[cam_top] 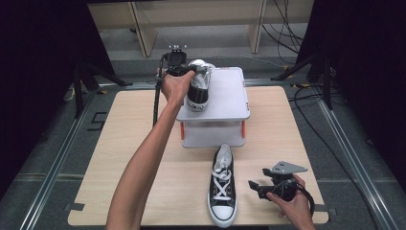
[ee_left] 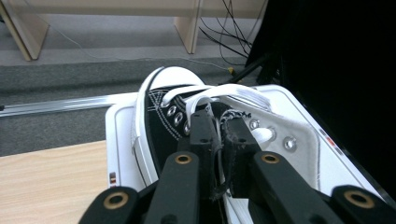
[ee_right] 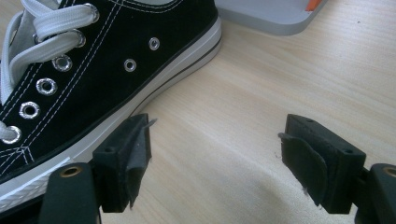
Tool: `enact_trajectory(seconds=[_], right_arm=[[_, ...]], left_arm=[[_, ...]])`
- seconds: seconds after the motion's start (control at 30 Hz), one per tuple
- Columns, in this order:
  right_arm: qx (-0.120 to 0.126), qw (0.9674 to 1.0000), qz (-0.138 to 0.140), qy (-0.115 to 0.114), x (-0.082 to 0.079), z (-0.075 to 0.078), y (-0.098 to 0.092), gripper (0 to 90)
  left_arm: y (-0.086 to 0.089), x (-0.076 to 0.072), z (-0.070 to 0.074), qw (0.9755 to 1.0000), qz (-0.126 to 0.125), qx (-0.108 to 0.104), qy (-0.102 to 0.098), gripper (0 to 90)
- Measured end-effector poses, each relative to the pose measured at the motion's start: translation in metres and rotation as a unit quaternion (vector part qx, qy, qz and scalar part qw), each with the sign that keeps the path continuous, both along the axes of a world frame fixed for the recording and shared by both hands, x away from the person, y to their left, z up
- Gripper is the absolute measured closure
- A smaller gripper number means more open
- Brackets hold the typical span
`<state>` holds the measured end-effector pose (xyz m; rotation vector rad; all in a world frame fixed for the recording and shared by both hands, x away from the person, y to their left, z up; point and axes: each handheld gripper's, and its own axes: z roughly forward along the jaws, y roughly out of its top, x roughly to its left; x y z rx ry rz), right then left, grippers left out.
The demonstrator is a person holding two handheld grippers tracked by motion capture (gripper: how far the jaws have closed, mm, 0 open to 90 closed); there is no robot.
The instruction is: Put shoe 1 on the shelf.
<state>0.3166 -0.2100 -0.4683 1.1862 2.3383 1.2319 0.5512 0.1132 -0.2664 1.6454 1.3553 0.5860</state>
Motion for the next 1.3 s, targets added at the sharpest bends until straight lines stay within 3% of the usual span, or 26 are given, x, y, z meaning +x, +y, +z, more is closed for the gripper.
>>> enact_trajectory(seconds=[0.1,0.2,0.33,0.37,0.4,0.6,0.67,0.7,0.73,0.83,0.87,0.97,1.1,1.3], right_arm=[[0.003,0.9999,-0.009,0.014,-0.002,0.0,0.001,25.1],[0.004,0.9998,-0.014,0.015,-0.003,0.0,0.002,25.0],[-0.005,1.0,0.001,-0.004,-0.001,-0.001,0.001,25.0],[-0.006,1.0,-0.003,-0.003,-0.001,0.0,0.001,25.0],[-0.006,1.0,-0.003,-0.003,-0.001,0.0,0.001,25.0],[0.0,1.0,-0.005,0.006,-0.002,0.0,0.001,24.9],[-0.006,1.0,0.003,-0.006,0.0,-0.001,0.0,24.9],[-0.006,1.0,0.002,-0.003,0.0,-0.001,0.0,24.9],[0.003,0.9998,-0.013,0.017,-0.003,0.0,0.002,24.9],[0.004,0.9997,-0.013,0.02,-0.003,0.001,0.001,24.9],[-0.001,1.0,0.004,-0.002,0.0,0.0,-0.001,24.9],[0.001,1.0,0.0,0.003,-0.001,0.0,-0.001,25.0],[0.0,1.0,-0.002,0.0,0.0,0.0,-0.001,25.1],[-0.002,0.9999,-0.01,0.0,-0.001,0.0,0.0,25.3]], left_arm=[[0.003,-0.004,0.004,0.9996,-0.008,-0.026,-0.009,87.9],[0.002,-0.006,0.007,0.9996,-0.013,-0.025,-0.01,88.0],[0.003,-0.009,0.009,0.9994,-0.023,-0.024,-0.004,85.7],[0.004,-0.009,0.01,0.9994,-0.028,-0.022,0.001,79.6],[0.005,-0.01,0.01,0.9991,-0.033,-0.024,0.006,79.6],[0.014,-0.019,0.019,0.9978,-0.05,-0.008,0.043,46.1],[0.019,-0.024,0.022,0.9973,-0.053,0.001,0.05,40.1],[0.021,-0.026,0.023,0.997,-0.058,-0.001,0.052,38.1],[0.023,-0.029,0.024,0.9967,-0.061,0.001,0.054,35.4],[0.03,-0.036,0.025,0.9966,-0.067,-0.006,0.047,33.9],[0.032,-0.038,0.025,0.9964,-0.07,-0.01,0.047,33.3],[0.039,-0.048,0.023,0.9956,-0.082,-0.019,0.043,32.7],[0.052,-0.062,0.011,0.9932,-0.102,-0.025,0.049,29.7],[0.071,-0.094,-0.002,0.9928,-0.109,-0.025,0.042,20.2]])
